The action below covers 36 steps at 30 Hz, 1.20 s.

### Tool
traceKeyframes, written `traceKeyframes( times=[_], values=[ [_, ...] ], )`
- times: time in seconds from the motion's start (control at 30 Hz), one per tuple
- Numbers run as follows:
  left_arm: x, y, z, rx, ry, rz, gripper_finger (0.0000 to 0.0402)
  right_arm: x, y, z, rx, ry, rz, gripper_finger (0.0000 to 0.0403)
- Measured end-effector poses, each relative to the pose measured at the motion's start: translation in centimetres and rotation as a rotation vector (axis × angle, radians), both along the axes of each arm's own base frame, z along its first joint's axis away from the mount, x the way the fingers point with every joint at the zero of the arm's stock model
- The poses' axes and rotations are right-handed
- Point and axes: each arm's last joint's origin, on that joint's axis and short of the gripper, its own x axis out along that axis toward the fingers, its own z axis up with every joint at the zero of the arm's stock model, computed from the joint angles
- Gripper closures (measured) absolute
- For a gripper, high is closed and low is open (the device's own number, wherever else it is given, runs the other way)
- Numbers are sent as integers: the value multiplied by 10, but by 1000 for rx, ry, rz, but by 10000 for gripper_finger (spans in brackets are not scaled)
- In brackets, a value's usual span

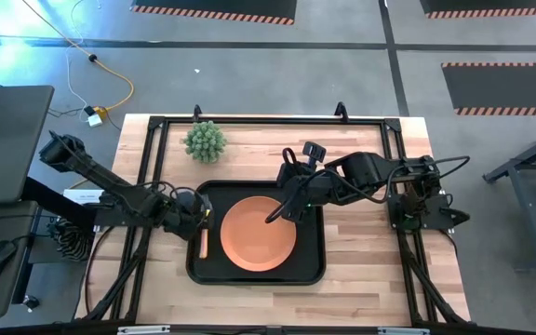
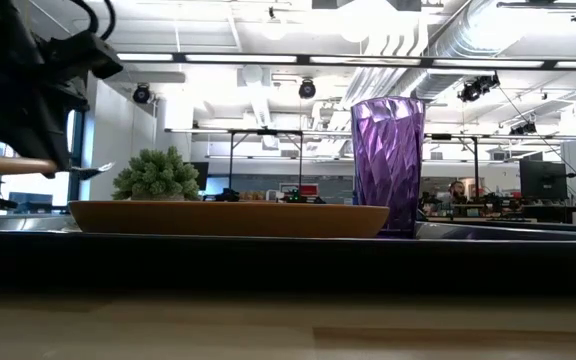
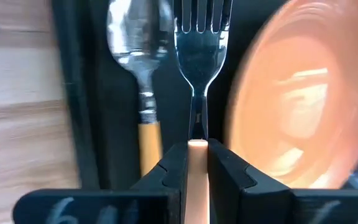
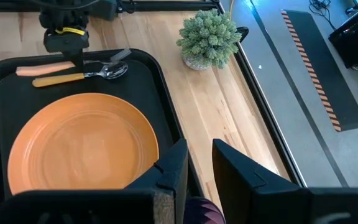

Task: Pick and place plate/cup/fork/spoon on tray
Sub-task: Put the light orange fork on the black tray to the right of the yellow spoon

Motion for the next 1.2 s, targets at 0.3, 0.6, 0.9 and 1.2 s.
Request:
traceKeyframes(
  times=[0.3, 0.6, 0.9, 1.2],
  values=[
    [14, 5, -8, 9, 10, -17, 367, 0, 0, 0, 0, 0, 0, 336],
    [25, 0, -19, 3, 25, -46, 367, 0, 0, 0, 0, 1, 0, 336],
    [31, -1, -26, -11, 29, -33, 367, 0, 0, 0, 0, 0, 0, 336],
    [40, 2, -39, -15, 70, -43, 367, 0, 0, 0, 23, 3, 8, 336]
  ],
)
